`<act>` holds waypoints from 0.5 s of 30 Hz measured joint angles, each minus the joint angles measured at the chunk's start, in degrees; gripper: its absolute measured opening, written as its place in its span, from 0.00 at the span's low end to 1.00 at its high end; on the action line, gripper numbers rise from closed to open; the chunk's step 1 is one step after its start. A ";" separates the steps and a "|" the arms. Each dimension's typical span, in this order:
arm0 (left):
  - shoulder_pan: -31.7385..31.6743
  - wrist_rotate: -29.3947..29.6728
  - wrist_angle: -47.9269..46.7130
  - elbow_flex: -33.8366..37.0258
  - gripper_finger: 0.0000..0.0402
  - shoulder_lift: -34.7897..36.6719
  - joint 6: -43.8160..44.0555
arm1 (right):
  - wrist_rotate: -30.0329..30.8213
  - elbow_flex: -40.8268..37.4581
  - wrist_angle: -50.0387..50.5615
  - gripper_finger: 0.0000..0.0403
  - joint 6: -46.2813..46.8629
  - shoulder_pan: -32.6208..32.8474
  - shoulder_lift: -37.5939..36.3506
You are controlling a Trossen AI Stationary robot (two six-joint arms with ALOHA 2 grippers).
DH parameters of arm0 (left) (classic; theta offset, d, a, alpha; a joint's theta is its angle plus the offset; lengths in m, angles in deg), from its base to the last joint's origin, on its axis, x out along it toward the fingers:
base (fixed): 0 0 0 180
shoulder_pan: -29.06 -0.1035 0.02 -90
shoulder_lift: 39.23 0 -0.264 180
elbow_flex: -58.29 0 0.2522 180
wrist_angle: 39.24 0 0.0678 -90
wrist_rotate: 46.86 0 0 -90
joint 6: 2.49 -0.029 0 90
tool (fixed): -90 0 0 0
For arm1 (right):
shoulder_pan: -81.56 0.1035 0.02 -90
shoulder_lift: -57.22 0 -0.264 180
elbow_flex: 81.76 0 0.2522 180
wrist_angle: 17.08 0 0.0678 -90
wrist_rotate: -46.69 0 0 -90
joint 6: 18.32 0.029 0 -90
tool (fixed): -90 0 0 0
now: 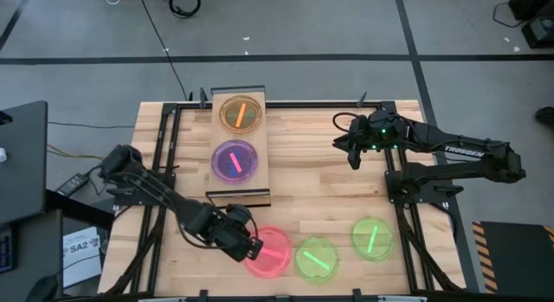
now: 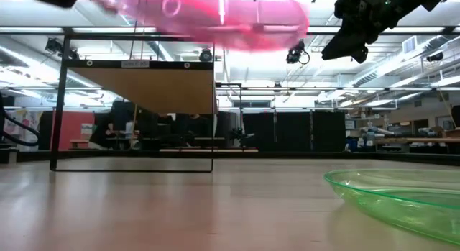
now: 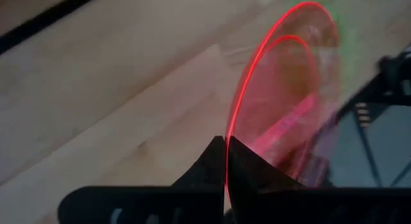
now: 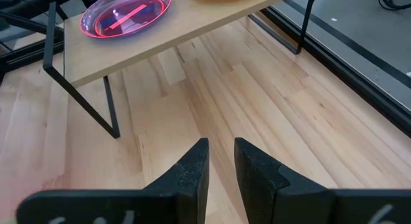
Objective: Place and stack plates onto a shelf
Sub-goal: Stack the pink plate on top of the pink plate on the shelf
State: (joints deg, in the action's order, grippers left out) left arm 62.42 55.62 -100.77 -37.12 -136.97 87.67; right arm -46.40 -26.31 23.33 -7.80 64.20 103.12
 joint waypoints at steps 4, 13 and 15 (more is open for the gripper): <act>-0.33 2.68 -0.39 0.00 0.01 3.98 -1.14 | 0.00 0.00 0.00 0.20 0.00 0.00 0.01; -3.10 6.84 -0.62 -0.04 0.01 11.14 -6.79 | 0.00 0.00 0.00 0.20 0.02 0.00 0.01; -4.11 7.04 -0.61 -0.04 0.01 12.56 -8.32 | 0.00 0.00 0.00 0.20 0.16 0.00 -0.01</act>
State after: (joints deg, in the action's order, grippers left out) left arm 58.31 62.65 -101.38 -37.16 -124.41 79.35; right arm -46.40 -26.31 23.33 -7.63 64.20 103.11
